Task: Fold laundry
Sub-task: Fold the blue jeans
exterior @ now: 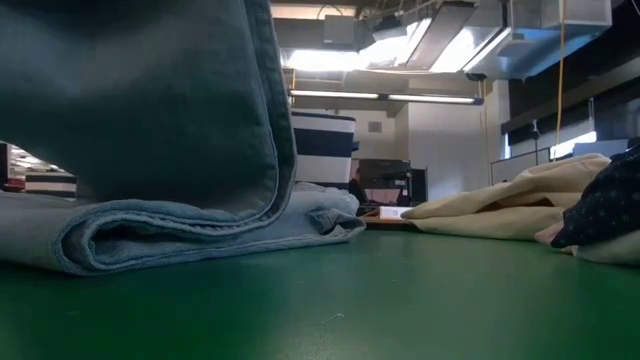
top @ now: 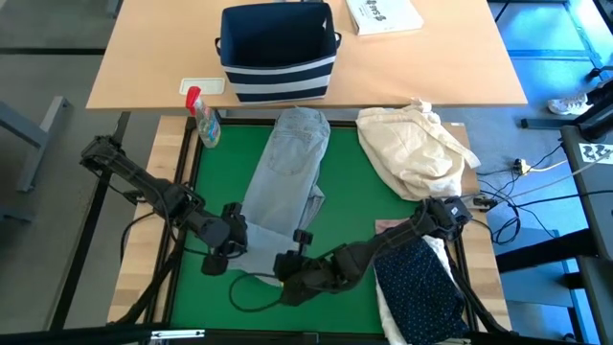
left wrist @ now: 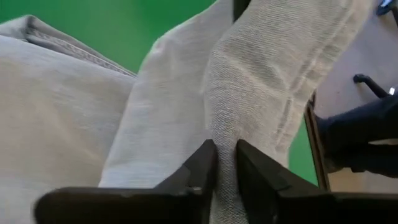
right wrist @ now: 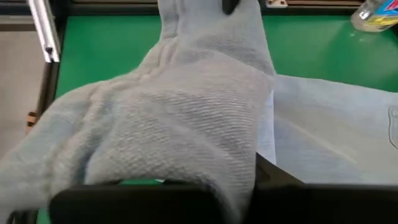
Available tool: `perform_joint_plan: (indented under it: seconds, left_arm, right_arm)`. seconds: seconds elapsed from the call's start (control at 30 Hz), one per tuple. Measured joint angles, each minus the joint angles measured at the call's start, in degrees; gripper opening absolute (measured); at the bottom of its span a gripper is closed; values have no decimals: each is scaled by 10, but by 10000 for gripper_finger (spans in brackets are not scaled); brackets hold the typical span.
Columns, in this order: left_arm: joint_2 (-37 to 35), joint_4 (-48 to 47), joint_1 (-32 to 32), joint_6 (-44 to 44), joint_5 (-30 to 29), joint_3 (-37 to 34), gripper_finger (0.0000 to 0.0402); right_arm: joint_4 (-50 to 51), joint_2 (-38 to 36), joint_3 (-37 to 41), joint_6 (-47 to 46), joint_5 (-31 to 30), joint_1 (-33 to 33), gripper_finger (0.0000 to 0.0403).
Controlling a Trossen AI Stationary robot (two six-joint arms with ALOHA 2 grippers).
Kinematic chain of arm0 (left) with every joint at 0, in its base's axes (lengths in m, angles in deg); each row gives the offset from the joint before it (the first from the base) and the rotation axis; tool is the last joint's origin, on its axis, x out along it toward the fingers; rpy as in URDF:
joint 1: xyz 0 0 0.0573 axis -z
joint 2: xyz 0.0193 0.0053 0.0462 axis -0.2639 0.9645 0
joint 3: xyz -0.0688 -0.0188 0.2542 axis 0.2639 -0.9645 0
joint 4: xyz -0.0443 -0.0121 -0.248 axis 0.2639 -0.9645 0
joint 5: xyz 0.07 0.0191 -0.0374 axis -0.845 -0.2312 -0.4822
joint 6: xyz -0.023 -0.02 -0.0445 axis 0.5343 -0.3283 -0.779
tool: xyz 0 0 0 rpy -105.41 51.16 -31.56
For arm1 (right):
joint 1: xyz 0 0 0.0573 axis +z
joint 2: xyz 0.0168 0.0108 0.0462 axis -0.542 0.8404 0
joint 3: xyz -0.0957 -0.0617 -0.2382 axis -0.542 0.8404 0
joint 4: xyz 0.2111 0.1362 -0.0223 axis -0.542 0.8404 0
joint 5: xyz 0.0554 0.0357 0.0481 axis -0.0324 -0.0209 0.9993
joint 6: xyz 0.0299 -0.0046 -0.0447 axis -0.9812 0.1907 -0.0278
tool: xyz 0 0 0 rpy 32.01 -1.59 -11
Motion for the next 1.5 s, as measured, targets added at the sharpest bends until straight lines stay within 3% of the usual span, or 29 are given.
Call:
perform_joint_plan:
  seconds: [0.2,0.4,0.63,0.97,1.23,1.33,1.5]
  left_arm:
    - [-27,-7,-18,-13,14,1,127]
    - [-121,-53,-26,-76,12,1,171]
    - [-226,-62,-26,-90,-30,1,178]
    - [-252,-105,-26,-11,-34,1,179]
    - [-270,-310,-15,-158,-69,-10,179]
    - [-313,-279,4,-197,-79,-43,179]
    - [-404,-130,25,-243,-119,-139,179]
  right_arm:
    - [-2,-40,0,-24,12,-3,12]
    - [15,-71,0,-52,33,-15,8]
    - [40,-79,0,-113,107,-53,6]
    - [54,-79,0,-288,217,-118,6]
    - [8,-92,0,-291,209,-125,6]
    - [-20,-102,0,-277,190,-125,5]
    - [-39,-106,-1,-250,157,-124,8]
